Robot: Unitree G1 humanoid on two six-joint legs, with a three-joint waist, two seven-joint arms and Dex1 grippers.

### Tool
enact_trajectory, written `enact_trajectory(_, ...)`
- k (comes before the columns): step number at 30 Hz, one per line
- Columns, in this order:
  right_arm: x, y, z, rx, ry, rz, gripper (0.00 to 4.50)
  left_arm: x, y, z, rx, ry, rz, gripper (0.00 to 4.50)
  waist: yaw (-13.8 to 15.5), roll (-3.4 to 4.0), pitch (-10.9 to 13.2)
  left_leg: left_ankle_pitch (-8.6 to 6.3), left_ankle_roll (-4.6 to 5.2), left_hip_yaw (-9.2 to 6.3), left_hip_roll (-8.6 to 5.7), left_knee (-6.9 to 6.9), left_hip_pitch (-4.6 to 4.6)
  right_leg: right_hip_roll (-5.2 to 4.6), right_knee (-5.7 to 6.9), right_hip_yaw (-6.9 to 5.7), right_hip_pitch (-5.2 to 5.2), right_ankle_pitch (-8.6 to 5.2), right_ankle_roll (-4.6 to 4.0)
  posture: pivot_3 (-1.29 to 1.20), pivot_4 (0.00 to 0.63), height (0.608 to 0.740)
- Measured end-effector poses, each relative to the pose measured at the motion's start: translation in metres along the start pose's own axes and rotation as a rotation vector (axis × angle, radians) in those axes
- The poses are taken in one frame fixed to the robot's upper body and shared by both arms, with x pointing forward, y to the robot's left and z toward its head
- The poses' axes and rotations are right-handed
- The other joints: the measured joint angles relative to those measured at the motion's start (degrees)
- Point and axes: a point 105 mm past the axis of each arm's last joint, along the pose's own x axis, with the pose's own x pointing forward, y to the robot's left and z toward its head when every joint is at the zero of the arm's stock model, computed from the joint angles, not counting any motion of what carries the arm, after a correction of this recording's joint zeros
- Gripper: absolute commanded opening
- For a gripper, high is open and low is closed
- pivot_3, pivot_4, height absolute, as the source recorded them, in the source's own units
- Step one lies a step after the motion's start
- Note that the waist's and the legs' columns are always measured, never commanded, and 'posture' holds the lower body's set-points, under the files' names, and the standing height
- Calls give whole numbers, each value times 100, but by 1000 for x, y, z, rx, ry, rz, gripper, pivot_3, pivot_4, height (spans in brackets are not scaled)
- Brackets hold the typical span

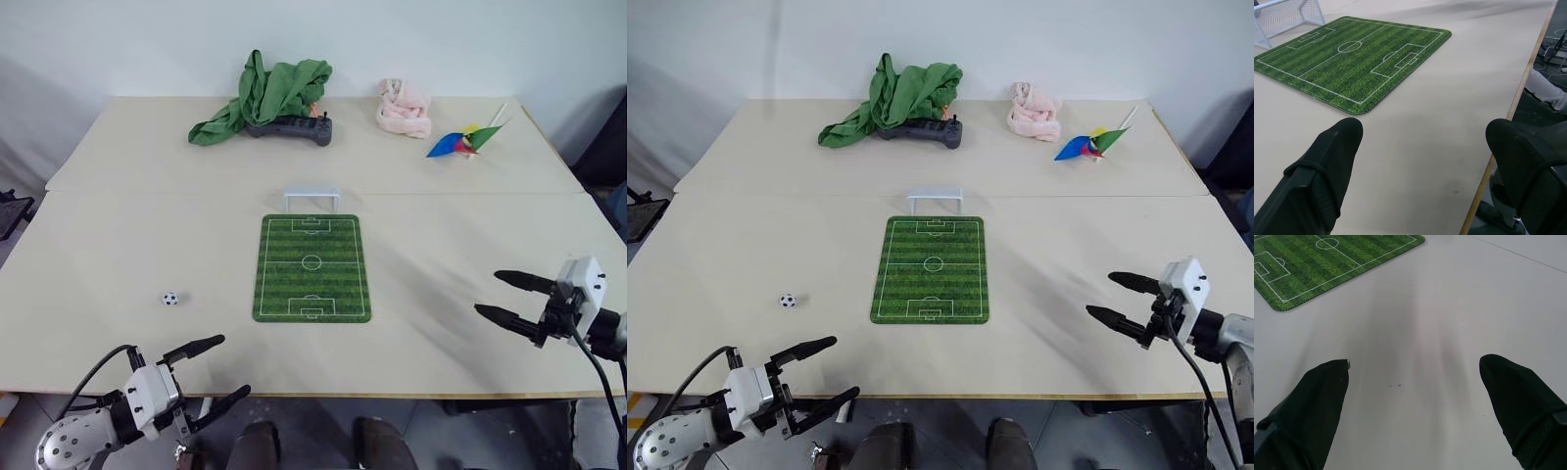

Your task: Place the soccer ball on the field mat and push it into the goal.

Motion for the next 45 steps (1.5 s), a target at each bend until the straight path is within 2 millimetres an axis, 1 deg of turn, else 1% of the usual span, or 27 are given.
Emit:
enact_trajectory(5, -1, -2, 0, 5, 2, -2, 4500, 1, -1, 6, -54, -23, 23, 4479, -1, 0, 0, 0, 1, 1, 0, -1, 1, 0, 0, 2, 0, 1, 2, 0, 150, 740)
enact_trajectory(17, 0, -2, 2, 2, -5, 15, 4500, 2, 4, 7, -71, -8, 66, 4479, 0, 0, 0, 0, 1, 2, 0, 2, 1, 1, 0, 5, 0, -1, -1, 0, 150, 740)
enact_trajectory(24, -1, 3, 3, 20, -10, 60, 4500, -6, 15, 12, -30, -7, 124, 4479, 0, 0, 0, 0, 1, 2, 0, 2, 1, 2, 0, 6, 0, -1, -2, 0, 150, 740)
enact_trajectory(30, 2, 10, 12, 35, -39, 93, 4500, -20, 39, 22, 17, -20, 240, 4479, 1, 0, 0, 0, 1, 3, 0, 2, 1, 2, 0, 7, 0, -1, -2, 0, 150, 740)
enact_trajectory(34, 6, 15, 23, 25, -73, 105, 4500, -28, 64, 28, -87, -32, 328, 4479, 3, 0, 0, 1, 2, 2, 0, 2, 3, 2, 7, 8, 0, 3, 4, 0, 150, 740)
enact_trajectory(37, 9, 19, 28, 4, -96, 120, 4500, -26, 78, 35, -86, -42, 344, 4479, 15, -1, 1, 1, 2, 2, -1, 4, 2, 3, 7, 9, 0, 3, 4, 0, 150, 740)
enact_trajectory(39, 10, 22, 31, 2, -118, 134, 4500, -25, 91, 38, -84, -37, 368, 4479, 16, -1, 1, 1, 2, 2, -1, 3, 3, 3, 9, 9, 0, 5, 9, 0, 150, 740)
enact_trajectory(41, 12, 23, 33, -7, -131, 144, 4500, -25, 106, 36, -90, -18, 398, 4479, 11, -1, 1, 2, 2, 2, 0, 3, 4, 5, 12, 9, -1, 12, 21, 0, 150, 740)
enact_trajectory(44, 14, 24, 36, -22, -143, 152, 4500, -26, 129, 23, -148, 30, 471, 4479, 3, -1, 1, 2, 2, 2, 0, 1, 5, 5, 16, 10, -1, 21, 40, 0, 150, 740)
enact_trajectory(45, 15, 24, 36, -26, -148, 154, 4500, -26, 135, 20, -173, 45, 496, 4479, 2, -1, 1, 2, 2, 2, 0, -1, 4, 6, 17, 10, -4, 31, 58, 0, 150, 740)
